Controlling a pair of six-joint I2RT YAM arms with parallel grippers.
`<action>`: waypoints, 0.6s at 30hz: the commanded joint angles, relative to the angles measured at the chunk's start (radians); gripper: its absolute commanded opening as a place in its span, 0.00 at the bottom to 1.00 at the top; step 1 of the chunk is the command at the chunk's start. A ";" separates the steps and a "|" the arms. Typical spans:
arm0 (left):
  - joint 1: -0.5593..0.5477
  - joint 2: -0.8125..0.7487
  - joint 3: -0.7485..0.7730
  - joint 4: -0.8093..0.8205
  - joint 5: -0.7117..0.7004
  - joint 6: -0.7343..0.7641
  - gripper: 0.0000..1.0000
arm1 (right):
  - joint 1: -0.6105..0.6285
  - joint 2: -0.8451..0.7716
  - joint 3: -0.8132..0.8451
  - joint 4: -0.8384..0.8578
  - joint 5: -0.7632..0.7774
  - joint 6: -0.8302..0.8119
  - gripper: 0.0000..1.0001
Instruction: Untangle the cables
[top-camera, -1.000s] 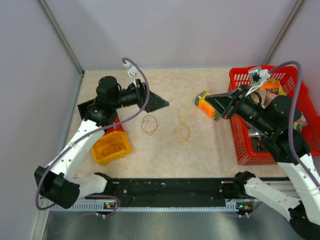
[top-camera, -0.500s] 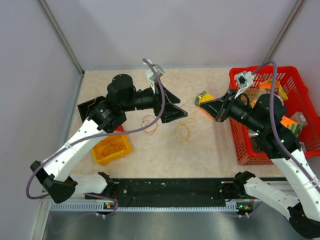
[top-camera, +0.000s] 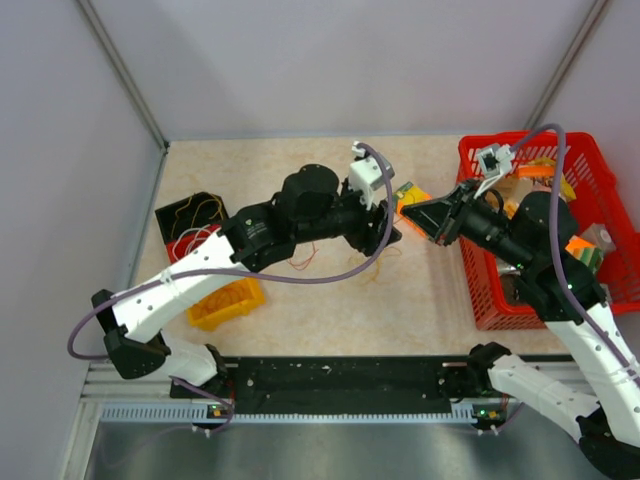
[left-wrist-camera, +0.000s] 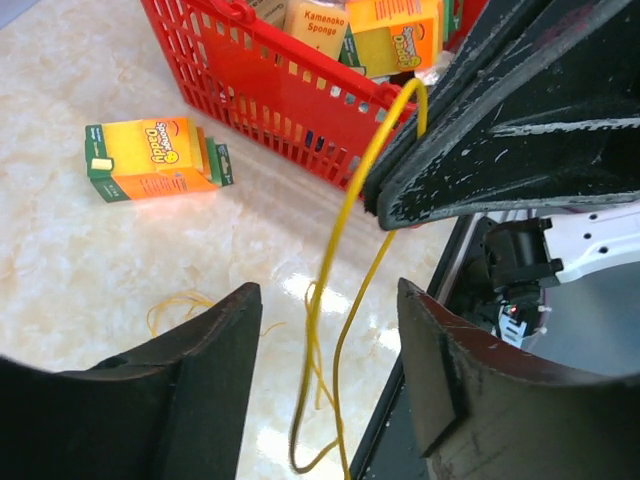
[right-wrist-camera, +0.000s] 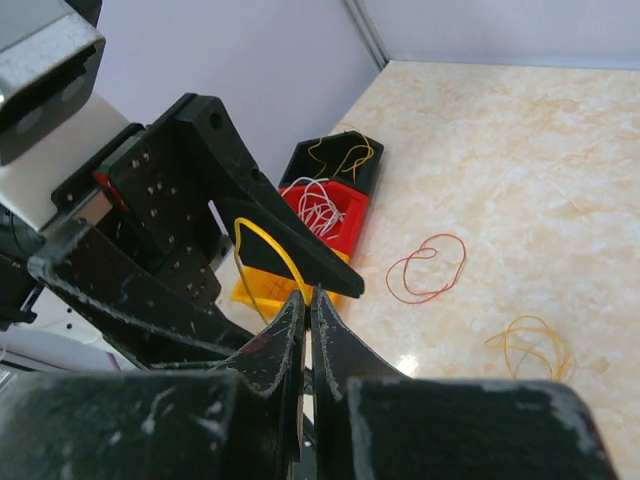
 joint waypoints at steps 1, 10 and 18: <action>-0.029 0.041 0.071 -0.019 -0.076 0.040 0.54 | -0.010 -0.013 -0.014 0.047 -0.009 0.022 0.00; 0.015 0.006 0.053 -0.084 -0.283 0.059 0.00 | -0.012 -0.018 -0.032 0.001 0.061 -0.047 0.47; 0.448 -0.034 -0.015 -0.197 -0.434 -0.124 0.00 | -0.010 -0.053 -0.043 -0.074 0.182 -0.128 0.84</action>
